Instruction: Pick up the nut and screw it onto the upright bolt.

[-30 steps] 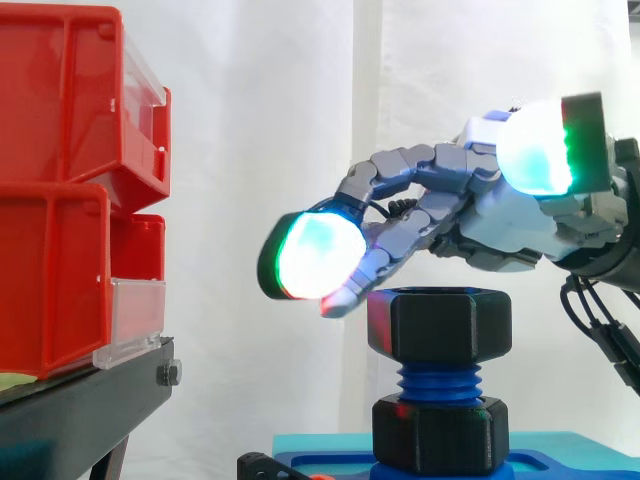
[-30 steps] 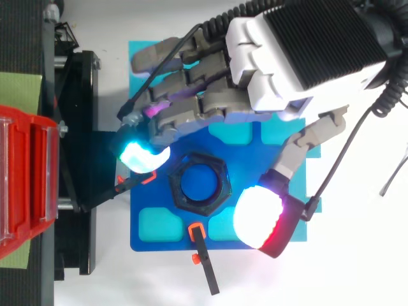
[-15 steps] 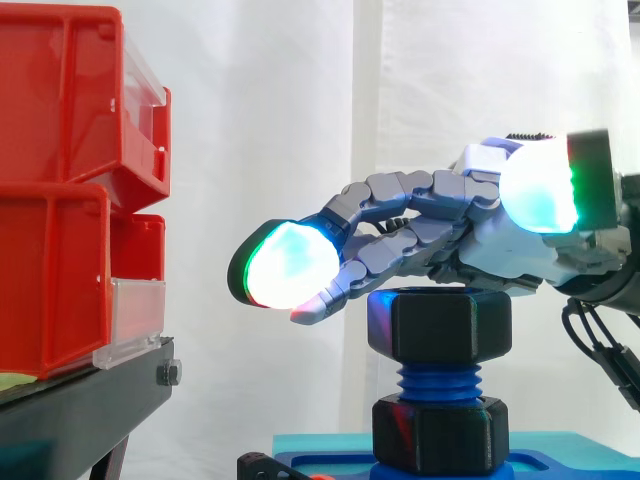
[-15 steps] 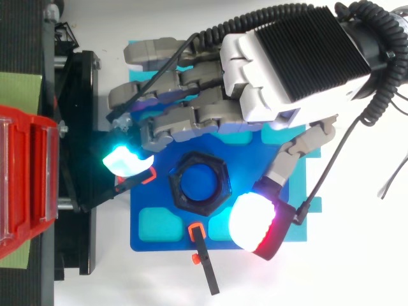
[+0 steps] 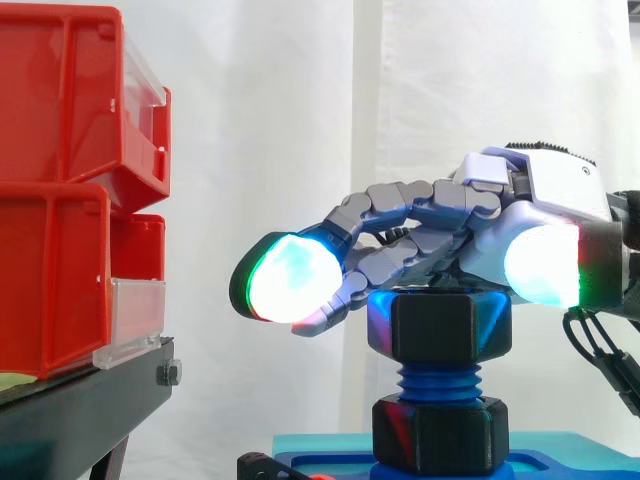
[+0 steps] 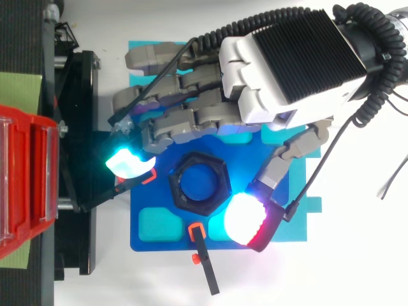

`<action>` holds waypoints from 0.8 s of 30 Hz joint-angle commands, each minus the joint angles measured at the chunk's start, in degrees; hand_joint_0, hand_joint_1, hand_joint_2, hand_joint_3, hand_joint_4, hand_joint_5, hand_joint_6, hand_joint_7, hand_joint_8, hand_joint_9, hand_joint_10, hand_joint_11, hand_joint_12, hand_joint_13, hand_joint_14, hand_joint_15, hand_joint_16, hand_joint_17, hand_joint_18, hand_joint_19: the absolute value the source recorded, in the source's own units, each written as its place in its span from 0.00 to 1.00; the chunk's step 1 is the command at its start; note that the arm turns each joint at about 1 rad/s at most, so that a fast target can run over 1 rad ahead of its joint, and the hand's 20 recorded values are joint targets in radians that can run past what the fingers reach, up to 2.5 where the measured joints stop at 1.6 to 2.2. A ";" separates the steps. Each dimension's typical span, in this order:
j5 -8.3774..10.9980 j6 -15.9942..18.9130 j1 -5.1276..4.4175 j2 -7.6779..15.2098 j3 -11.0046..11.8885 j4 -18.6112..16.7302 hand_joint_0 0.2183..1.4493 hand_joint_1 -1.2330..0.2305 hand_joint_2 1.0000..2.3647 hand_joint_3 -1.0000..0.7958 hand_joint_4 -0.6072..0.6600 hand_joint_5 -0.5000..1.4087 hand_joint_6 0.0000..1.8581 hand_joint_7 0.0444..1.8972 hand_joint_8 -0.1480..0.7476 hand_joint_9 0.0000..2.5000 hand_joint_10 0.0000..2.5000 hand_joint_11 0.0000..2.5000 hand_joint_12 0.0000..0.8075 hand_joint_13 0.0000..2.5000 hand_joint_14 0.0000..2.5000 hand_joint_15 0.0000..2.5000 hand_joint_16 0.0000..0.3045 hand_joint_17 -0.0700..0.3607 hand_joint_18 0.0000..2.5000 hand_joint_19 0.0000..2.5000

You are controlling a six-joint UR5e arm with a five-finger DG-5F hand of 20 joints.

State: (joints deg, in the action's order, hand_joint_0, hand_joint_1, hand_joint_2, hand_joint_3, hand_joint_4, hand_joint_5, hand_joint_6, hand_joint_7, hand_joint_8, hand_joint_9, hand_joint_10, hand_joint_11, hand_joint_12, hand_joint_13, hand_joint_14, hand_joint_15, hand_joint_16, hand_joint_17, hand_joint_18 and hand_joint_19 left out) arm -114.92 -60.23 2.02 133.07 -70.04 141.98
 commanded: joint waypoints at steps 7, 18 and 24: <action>0.05 -1.03 -0.09 0.00 -0.01 0.75 0.14 0.55 0.00 0.28 0.72 0.16 0.27 0.52 0.48 0.16 0.00 0.00 0.47 0.18 0.00 0.00 0.15 0.40 0.06 0.00; -0.13 -1.03 -0.26 0.00 -0.01 1.19 0.14 0.61 0.00 0.28 0.71 0.20 0.27 0.70 0.52 0.20 0.00 0.00 0.47 0.21 0.00 0.00 0.15 0.40 0.09 0.00; -0.13 -1.03 -0.18 0.00 -0.01 1.19 0.14 0.62 0.00 0.28 0.71 0.20 0.30 0.68 0.53 0.23 0.00 0.00 0.46 0.23 0.00 0.00 0.15 0.39 0.11 0.00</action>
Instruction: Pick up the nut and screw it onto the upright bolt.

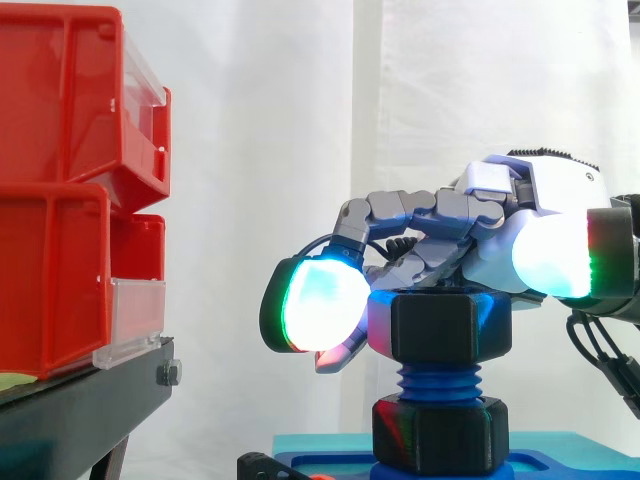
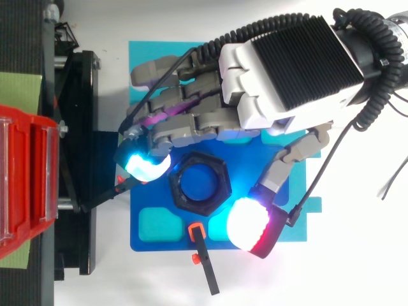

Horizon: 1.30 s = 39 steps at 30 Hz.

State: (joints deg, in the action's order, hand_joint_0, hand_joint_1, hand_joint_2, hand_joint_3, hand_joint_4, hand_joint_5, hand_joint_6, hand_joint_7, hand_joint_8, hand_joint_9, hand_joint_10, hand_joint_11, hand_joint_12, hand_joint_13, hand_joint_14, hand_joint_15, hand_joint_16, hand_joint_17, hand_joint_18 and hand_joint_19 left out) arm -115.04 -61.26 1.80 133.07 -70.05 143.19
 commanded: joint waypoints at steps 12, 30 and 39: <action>-0.19 0.00 -0.04 0.00 0.00 -0.28 0.16 0.62 0.00 0.28 0.66 0.23 0.38 0.60 0.54 0.30 0.00 0.00 0.43 0.28 0.00 0.00 0.13 0.37 0.16 0.00; -0.19 0.00 0.49 0.00 0.00 -1.34 0.18 0.61 0.00 0.28 0.56 0.27 0.39 0.59 0.49 0.49 0.00 0.00 0.30 0.41 0.00 0.03 0.10 0.32 0.26 0.00; -1.16 0.00 1.45 0.00 0.00 -2.22 0.19 0.61 0.00 0.28 0.53 0.27 0.40 0.56 0.46 0.56 0.00 0.02 0.24 0.45 0.00 0.04 0.09 0.30 0.33 0.01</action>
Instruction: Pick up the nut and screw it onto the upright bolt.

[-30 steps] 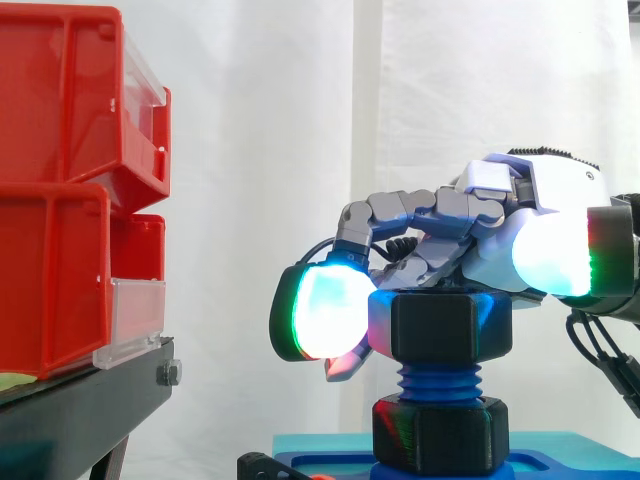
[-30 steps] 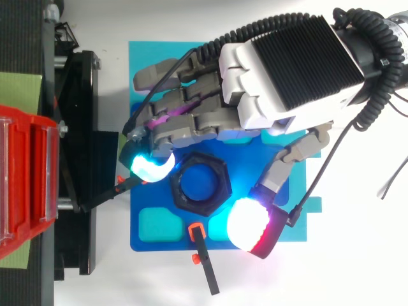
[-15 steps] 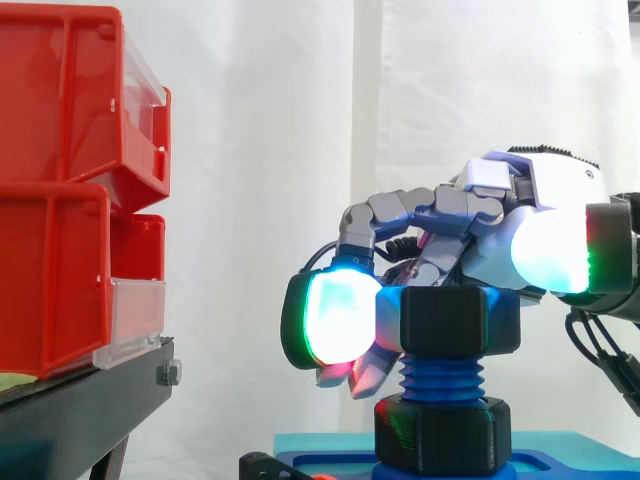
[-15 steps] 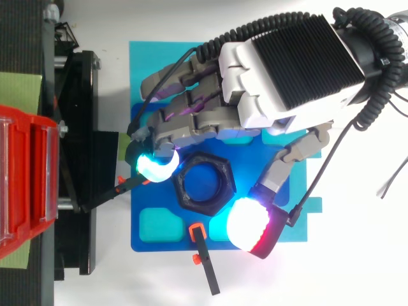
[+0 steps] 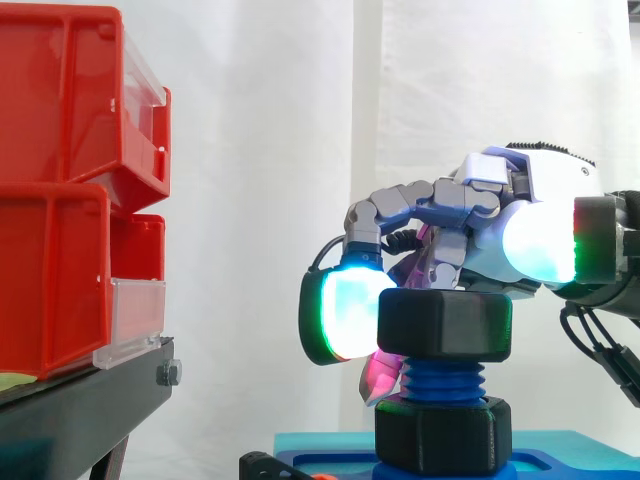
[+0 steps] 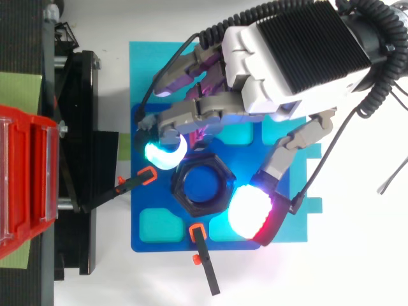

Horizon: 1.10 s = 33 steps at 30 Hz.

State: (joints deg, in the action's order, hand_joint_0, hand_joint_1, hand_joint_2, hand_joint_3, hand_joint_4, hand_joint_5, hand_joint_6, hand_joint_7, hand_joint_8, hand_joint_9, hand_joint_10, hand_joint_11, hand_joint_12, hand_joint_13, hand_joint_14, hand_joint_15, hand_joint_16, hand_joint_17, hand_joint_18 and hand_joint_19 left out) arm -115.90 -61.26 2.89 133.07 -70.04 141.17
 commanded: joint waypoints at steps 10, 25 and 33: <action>-1.35 0.00 1.59 0.00 0.08 -0.19 0.20 0.60 0.00 0.28 0.51 0.28 0.40 0.55 0.39 0.62 0.00 0.05 0.18 0.50 0.00 0.05 0.07 0.28 0.37 0.05; -2.23 0.09 2.64 -0.09 1.22 0.07 0.20 0.60 0.00 0.28 0.51 0.29 0.38 0.57 0.39 0.72 0.00 0.07 0.14 0.55 0.00 0.04 0.06 0.26 0.44 0.07; -3.99 0.18 3.43 -0.09 4.38 1.30 0.19 0.65 0.00 0.28 0.56 0.28 0.33 0.67 0.44 0.66 0.00 0.09 0.21 0.51 0.00 0.06 0.09 0.31 0.37 0.06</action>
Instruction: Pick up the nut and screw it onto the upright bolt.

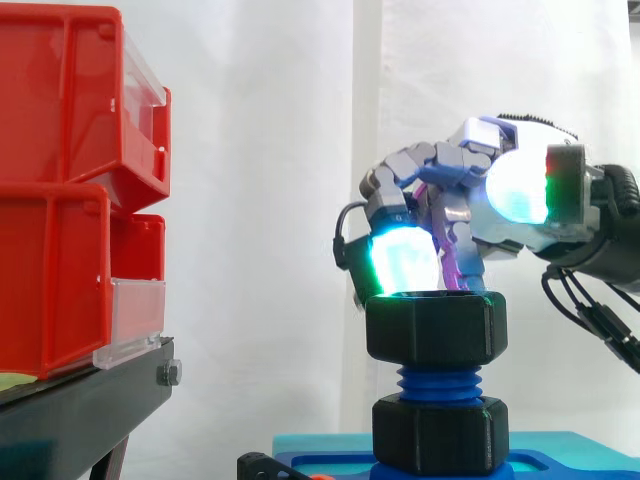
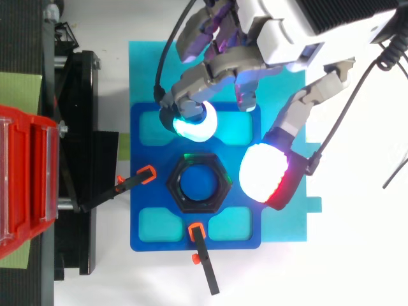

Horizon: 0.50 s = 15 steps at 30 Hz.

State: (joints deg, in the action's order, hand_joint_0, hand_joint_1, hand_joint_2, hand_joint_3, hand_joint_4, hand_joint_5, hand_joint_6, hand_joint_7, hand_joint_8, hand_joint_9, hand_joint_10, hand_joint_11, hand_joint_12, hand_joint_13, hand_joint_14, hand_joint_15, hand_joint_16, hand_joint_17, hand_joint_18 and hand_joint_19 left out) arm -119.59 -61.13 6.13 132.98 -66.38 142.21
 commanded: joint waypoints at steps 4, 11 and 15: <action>-0.29 0.31 0.20 0.08 0.90 0.00 0.18 0.67 0.00 0.28 0.65 0.25 0.27 0.69 0.51 0.55 0.00 0.06 0.30 0.44 0.00 0.05 0.12 0.35 0.34 0.07; -0.20 0.23 -0.24 0.08 0.90 0.26 0.17 0.66 0.00 0.28 0.68 0.18 0.27 0.45 0.49 0.37 0.00 0.00 0.40 0.32 0.00 0.02 0.15 0.40 0.29 0.07; -0.12 0.23 -0.77 0.08 0.73 0.35 0.17 0.66 0.00 0.28 0.64 0.17 0.27 0.37 0.46 0.29 0.00 0.00 0.41 0.26 0.00 0.00 0.16 0.42 0.22 0.04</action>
State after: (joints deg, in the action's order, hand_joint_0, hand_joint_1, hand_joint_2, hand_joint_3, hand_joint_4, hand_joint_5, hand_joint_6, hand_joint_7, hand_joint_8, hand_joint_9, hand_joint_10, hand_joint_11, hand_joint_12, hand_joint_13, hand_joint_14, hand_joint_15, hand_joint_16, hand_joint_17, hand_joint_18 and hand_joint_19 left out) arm -119.79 -60.87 5.72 133.06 -65.55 142.48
